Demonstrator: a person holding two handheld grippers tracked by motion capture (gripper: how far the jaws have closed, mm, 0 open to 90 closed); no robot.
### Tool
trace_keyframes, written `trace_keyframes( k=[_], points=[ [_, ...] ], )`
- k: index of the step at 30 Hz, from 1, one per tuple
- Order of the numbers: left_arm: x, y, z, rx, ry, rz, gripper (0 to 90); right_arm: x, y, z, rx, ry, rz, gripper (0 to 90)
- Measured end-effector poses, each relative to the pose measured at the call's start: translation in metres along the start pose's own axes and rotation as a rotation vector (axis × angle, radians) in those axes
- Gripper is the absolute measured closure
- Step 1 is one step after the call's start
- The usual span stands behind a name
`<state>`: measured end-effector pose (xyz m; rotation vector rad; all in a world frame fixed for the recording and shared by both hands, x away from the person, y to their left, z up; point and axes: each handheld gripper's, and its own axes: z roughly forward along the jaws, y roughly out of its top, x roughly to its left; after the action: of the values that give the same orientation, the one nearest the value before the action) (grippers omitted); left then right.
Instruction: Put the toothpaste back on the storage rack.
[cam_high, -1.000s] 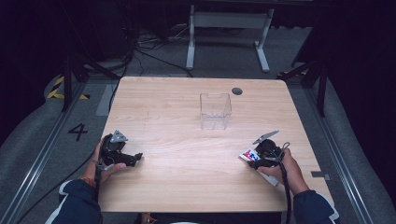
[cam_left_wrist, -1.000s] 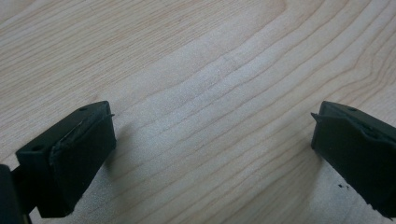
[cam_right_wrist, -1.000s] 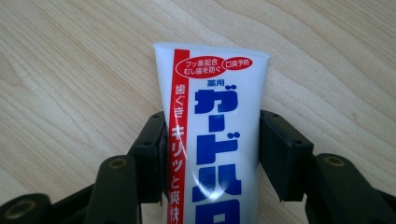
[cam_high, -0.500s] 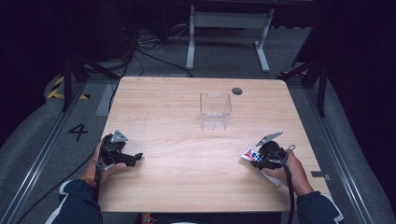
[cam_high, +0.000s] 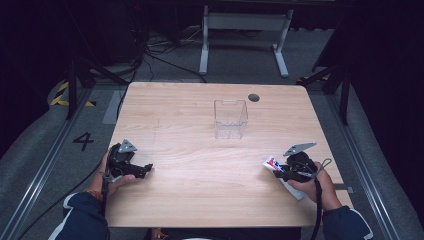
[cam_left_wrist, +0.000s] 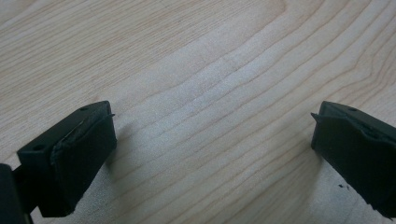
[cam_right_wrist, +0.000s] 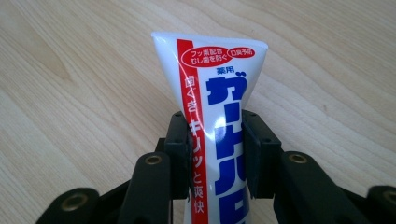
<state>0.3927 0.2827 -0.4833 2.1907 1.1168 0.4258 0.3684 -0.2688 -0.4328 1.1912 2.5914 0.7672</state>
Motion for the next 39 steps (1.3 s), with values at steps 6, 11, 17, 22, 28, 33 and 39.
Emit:
trace_keyframes(
  k=[6,11,17,22,28,33,39],
  points=[
    [0.0,0.0,0.0,0.002,-0.003,-0.003,0.4,-0.004,-0.002,-0.011,-0.078,-0.028,0.011,69.2],
    [0.0,0.0,0.0,0.0,0.002,0.003,0.4,-0.008,-0.003,-0.016,-0.123,-0.034,0.027,69.8],
    [0.0,0.0,0.0,0.001,-0.002,-0.002,0.4,-0.008,-0.003,-0.022,-0.184,-0.05,0.022,70.7],
    [0.0,0.0,0.0,-0.001,-0.001,0.005,0.4,-0.009,-0.004,-0.026,-0.225,-0.053,0.009,71.1],
    [0.0,0.0,0.0,0.004,-0.006,-0.003,0.4,-0.009,-0.004,-0.032,-0.292,-0.081,0.013,71.6],
    [0.0,0.0,0.0,-0.001,-0.001,0.005,0.4,-0.01,-0.002,-0.037,-0.342,-0.077,0.009,71.7],
    [0.0,0.0,0.0,-0.001,-0.001,0.006,0.4,-0.007,0.006,-0.042,-0.382,-0.078,-0.014,71.8]
  ],
)
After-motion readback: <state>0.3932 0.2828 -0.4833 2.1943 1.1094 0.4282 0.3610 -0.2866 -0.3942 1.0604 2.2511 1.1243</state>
